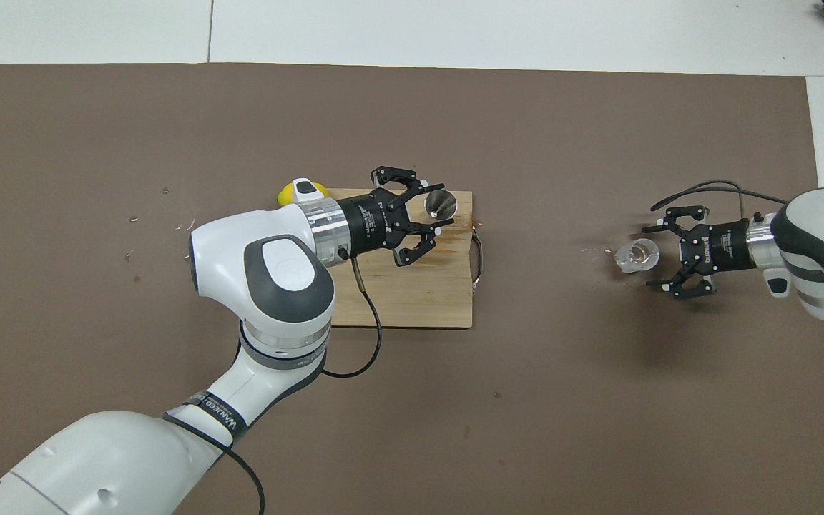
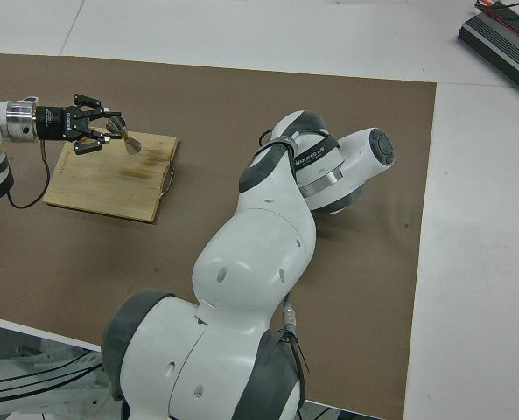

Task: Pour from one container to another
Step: 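Carry the metal cup onto the board while the right gripper lowers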

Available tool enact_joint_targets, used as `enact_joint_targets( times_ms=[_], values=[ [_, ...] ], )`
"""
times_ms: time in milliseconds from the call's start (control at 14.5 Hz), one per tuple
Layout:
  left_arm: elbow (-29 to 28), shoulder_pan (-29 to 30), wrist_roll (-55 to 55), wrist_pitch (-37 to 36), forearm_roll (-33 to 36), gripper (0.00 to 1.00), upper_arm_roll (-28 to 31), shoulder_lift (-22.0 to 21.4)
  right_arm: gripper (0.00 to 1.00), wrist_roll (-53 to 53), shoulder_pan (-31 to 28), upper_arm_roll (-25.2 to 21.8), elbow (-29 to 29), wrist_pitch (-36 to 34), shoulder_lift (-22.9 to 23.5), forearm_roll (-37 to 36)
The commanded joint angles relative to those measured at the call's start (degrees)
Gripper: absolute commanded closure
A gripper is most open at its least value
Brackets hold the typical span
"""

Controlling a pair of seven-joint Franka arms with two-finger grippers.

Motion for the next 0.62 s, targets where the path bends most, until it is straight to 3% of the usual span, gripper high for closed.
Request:
enact_joint_targets(
  times_ms=[0, 551],
  values=[
    [3.31, -2.52, -0.3, 2.99, -1.17, 1.0, 0.77, 2.65, 0.0, -2.32, -0.2, 0.61, -3.02, 2.1, -1.75, 2.86],
    [3.05, -3.32, -0.3, 3.52, -0.91, 1.0, 0.85, 3.53, 0.0, -2.41, 0.94, 0.53, -3.64, 2.19, -2.01, 3.92]
  ],
)
